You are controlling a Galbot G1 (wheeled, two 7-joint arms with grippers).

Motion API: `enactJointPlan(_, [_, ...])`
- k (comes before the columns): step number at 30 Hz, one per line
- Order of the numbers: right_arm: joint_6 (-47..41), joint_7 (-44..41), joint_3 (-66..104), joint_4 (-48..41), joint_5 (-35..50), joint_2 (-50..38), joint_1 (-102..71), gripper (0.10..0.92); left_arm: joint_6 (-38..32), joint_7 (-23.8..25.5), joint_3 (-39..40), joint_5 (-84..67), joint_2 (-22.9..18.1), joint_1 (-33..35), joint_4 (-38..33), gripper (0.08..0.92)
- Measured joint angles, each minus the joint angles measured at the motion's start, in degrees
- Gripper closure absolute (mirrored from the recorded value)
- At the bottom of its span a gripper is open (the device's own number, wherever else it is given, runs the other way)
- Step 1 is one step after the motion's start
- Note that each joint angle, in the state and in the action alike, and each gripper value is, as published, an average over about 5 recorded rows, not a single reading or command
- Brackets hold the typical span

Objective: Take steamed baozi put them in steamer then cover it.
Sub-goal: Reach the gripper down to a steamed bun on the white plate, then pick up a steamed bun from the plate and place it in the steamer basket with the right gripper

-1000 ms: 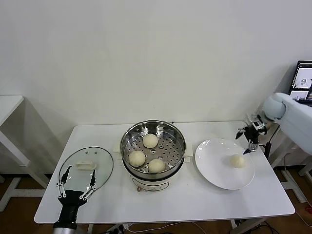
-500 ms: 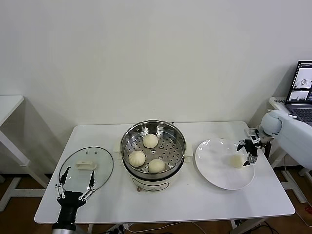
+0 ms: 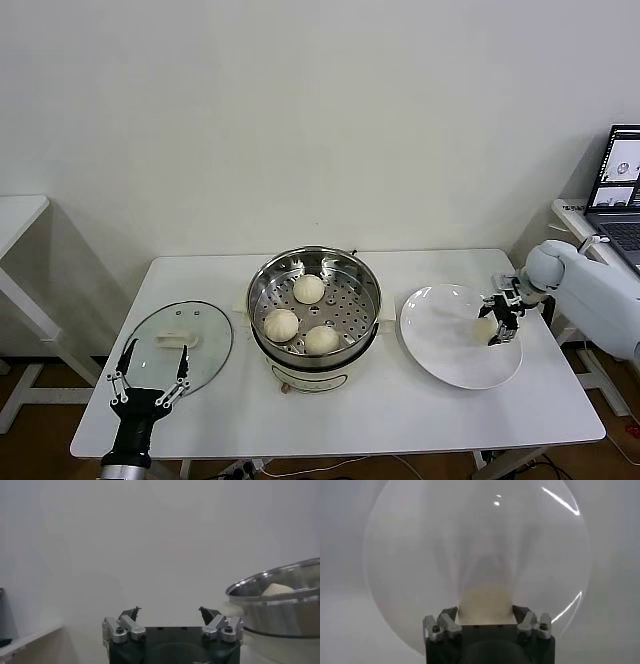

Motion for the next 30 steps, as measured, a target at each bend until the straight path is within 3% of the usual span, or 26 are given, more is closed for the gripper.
enactJointPlan(5, [-0.1,0.2,0.1,0.1,0.1,0.0,0.0,0.38,0.1,0.0,-0.1,-0.3,-0.1,0.1,-0.2,0.177])
enactJointPlan(14, [-1.7,-3.0,-2.8,4.3,2.7,-0.1,5.9,0.397,0.4,0.0,0.3,-0.5,0.0,-0.1,-0.7,0.177])
enactJointPlan(30, [-7.7,-7.8,-19.9,20.4,20.3,8.5,30.7,0.406,0.7,0.0,1.3,-0.5,0.5,-0.9,-1.0,0.177])
